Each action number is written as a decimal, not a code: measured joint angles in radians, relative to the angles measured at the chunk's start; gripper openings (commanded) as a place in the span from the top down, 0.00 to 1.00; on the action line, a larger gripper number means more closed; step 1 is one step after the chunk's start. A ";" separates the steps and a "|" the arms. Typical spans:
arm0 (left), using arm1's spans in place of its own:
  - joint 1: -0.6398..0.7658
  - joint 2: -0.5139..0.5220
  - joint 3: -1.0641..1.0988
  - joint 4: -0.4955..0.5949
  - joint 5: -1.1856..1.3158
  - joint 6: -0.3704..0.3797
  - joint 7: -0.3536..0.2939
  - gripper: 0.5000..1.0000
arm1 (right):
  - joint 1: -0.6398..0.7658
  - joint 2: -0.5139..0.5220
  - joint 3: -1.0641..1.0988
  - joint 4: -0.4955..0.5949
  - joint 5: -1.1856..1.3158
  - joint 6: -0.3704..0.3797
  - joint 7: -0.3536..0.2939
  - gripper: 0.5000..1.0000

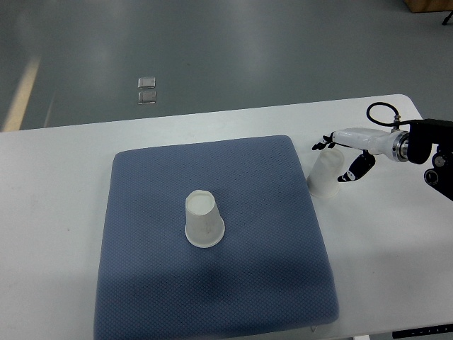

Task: Stack paper cups
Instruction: 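Move the right hand down to the second white cup and close fingers around it, then lift the grasped white cup up off the table with the right hand, then carry the cup over the cup on the pad and lower it on top, then press the held cup down onto the lower cup and open the right hand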

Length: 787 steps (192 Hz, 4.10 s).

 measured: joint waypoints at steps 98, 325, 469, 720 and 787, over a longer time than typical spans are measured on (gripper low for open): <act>0.000 0.000 0.000 0.000 0.000 0.000 0.000 0.00 | 0.002 0.002 0.001 0.000 0.000 0.000 0.000 0.84; 0.000 0.000 0.000 0.000 0.000 0.000 0.000 0.00 | 0.438 -0.024 0.009 0.374 0.389 0.266 0.000 0.97; 0.000 0.000 0.000 0.000 0.000 0.000 0.000 0.00 | 0.407 0.185 -0.079 0.369 0.288 0.276 -0.048 0.99; 0.000 0.000 0.000 0.000 0.000 0.000 0.001 0.00 | 0.375 0.213 -0.092 0.369 0.198 0.257 -0.046 1.00; 0.000 0.000 0.000 0.000 0.000 0.000 0.000 0.00 | 0.358 0.215 -0.092 0.368 0.176 0.256 -0.046 0.91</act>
